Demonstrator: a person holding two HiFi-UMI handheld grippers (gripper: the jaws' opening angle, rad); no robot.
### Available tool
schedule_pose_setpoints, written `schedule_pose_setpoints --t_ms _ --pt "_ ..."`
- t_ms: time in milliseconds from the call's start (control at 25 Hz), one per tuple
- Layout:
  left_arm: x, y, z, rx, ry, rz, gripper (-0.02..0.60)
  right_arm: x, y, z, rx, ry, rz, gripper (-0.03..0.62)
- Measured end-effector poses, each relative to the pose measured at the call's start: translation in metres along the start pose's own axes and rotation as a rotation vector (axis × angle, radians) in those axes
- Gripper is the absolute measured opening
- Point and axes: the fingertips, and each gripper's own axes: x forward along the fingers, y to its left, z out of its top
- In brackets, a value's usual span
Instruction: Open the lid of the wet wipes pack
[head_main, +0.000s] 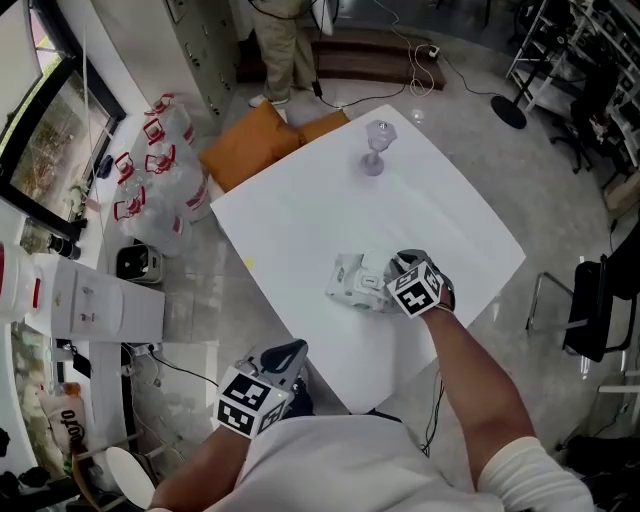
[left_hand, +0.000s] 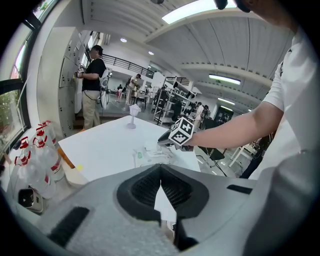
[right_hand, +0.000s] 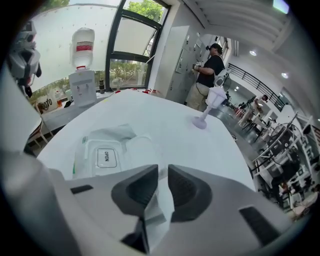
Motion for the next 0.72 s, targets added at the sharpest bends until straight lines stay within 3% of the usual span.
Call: schedule_pose_setpoints --t_ms 360,720 --pt "-0.001 0.012 -0.012 -0.040 0.024 0.031 0.000 0.032 0.008 -0.006 -0.052 0.049 0.069 0.008" --pt "-0.002 0.014 -0.012 -0.054 0.022 0.040 0.000 0.045 0.008 -0.009 -0.018 0.077 0.110 0.005"
